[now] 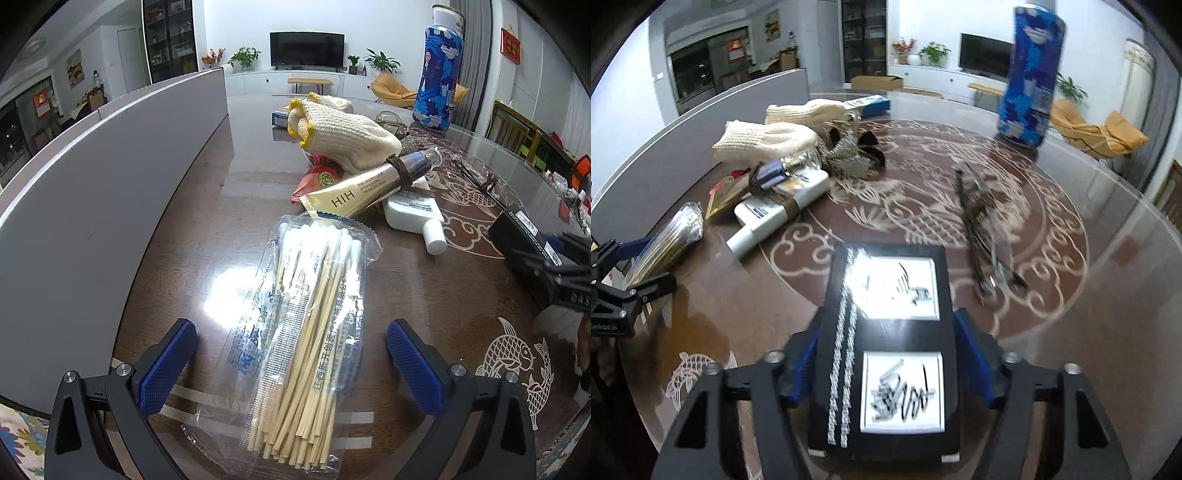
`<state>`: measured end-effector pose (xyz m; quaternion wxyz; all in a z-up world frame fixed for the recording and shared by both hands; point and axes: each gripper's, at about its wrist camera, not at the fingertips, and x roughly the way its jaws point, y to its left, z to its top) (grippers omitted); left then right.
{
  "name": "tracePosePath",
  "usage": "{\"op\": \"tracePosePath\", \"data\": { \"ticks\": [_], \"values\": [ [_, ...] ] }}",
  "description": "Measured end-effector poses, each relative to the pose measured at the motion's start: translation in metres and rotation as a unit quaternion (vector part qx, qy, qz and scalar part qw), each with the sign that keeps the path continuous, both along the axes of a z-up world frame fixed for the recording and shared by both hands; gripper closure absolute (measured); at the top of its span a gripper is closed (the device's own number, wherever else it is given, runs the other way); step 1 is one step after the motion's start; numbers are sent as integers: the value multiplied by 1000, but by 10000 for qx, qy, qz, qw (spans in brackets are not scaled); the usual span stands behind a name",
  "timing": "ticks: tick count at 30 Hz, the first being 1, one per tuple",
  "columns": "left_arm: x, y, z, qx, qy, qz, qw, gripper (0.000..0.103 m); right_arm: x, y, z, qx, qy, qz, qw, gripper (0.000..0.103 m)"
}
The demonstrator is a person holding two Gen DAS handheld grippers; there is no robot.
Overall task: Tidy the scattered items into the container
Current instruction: 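Lift the black soap box with the right tool and carry toward the box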
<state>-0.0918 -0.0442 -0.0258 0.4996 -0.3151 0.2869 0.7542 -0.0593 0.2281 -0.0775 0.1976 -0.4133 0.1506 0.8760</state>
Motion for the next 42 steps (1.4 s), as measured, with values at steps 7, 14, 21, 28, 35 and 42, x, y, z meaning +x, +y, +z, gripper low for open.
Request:
{"op": "tracePosePath", "data": {
  "ticks": [7,14,21,28,35,42],
  "values": [
    [1,2,-1,41,11,7,10000,0,0,4,-4,-76,-134,-130,9998,0],
    [2,5,-2,51,23,-4,10000,0,-1,5,-4,-74,-149,-149,9997,0],
    [2,3,-2,55,22,-16,10000,0,-1,5,-4,-77,-155,-161,9997,0],
    [2,4,-2,42,1,-57,10000,0,-1,5,-4,-86,-162,-174,9997,0],
    [4,3,-2,9,-18,-32,10000,0,-1,5,-3,-88,-171,-185,9996,0],
    [-1,21,2,-584,-233,-334,9975,0,-3,6,-4,-118,-245,-143,9995,0]
  ]
}}
